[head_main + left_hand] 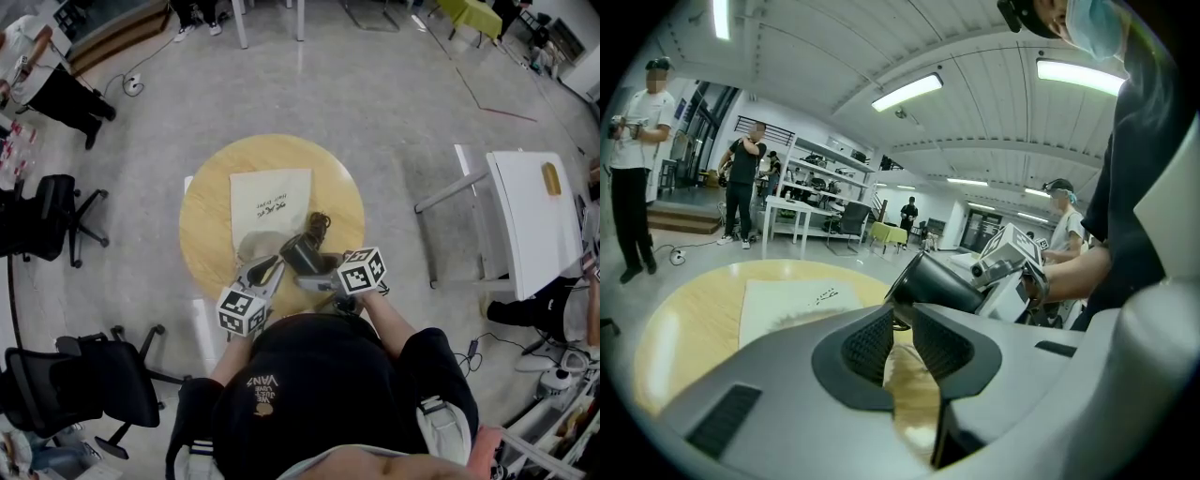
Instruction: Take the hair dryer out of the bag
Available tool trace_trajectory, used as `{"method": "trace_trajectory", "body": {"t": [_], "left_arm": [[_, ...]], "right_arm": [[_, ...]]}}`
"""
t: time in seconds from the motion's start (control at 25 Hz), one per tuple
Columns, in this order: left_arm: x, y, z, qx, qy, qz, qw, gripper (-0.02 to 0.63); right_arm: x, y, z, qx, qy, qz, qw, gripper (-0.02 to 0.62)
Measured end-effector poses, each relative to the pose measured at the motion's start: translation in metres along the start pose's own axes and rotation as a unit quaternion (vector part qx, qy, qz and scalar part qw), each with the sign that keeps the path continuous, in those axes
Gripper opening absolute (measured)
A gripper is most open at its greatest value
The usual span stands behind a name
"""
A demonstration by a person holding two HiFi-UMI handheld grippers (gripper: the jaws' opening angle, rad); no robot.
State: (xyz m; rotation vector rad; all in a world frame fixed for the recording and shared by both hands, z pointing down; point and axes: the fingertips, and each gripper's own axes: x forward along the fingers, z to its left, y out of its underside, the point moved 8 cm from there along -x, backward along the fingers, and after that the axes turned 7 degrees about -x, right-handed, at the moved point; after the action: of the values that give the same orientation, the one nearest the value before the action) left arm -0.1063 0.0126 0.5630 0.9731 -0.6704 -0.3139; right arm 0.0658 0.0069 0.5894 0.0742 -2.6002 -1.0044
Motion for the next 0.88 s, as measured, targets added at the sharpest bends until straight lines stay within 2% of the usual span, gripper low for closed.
{"method": "trace_trajectory", "body": {"t": [0.88], "left_arm": [[0.0022, -0.0038, -0.0070, 0.006, 0.013, 0.006, 0.9999, 0.077]], "right_arm": [[-0.0042, 0.0026, 0.0021, 0.003, -0.005, -0.007, 1.000, 0.356]]}}
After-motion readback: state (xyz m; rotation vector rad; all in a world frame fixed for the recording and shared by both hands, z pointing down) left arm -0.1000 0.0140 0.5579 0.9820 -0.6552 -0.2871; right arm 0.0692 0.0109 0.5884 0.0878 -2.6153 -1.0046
